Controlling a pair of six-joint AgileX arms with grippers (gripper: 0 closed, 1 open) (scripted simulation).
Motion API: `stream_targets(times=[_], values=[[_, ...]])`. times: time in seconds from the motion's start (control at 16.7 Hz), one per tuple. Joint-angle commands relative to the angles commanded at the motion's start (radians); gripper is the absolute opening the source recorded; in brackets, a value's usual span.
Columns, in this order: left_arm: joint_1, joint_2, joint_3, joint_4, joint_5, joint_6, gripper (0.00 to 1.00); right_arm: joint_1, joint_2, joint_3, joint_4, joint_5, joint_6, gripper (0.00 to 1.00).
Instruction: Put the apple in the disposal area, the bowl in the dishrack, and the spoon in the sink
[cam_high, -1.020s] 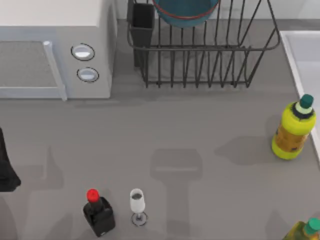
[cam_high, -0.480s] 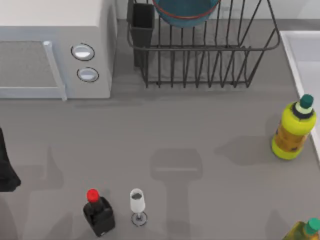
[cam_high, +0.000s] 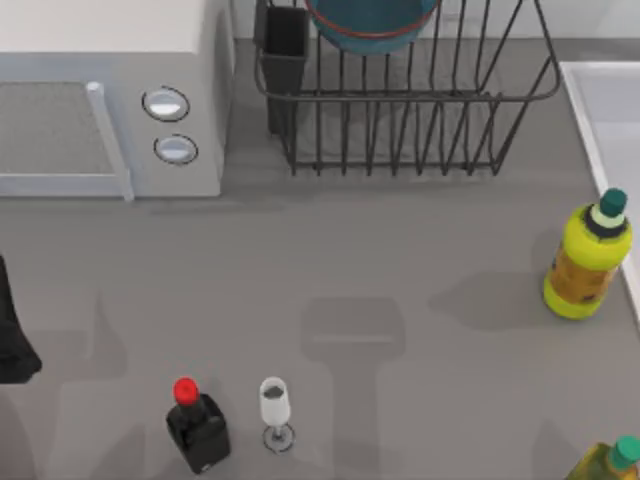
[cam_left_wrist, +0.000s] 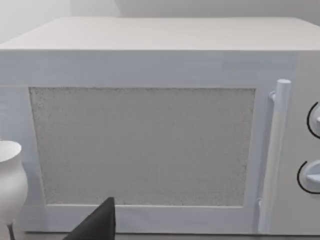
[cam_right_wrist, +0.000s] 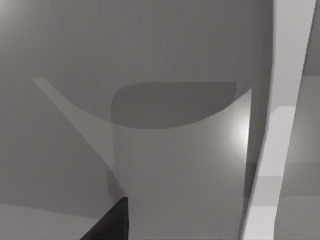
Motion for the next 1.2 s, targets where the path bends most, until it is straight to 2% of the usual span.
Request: stream_targets(times=[0.54,1.02,1.08,1.2], values=[[0.000,0.000,0.000,0.000,0.000,0.000,1.00,0.000,0.000,0.000,0.000,0.000,0.000,0.02],[0.000,0.000,0.000,0.000,0.000,0.000,1.00,0.000,0.000,0.000,0.000,0.000,0.000,0.00],[0.000,0.000,0.000,0.000,0.000,0.000,1.00,0.008,-0.072,0.036,-0.096,0.030,0.043,0.00],[0.000,0.000,0.000,0.000,0.000,0.000,1.00,0.007,-0.077,0.049,-0.112,0.031,0.040,0.00]])
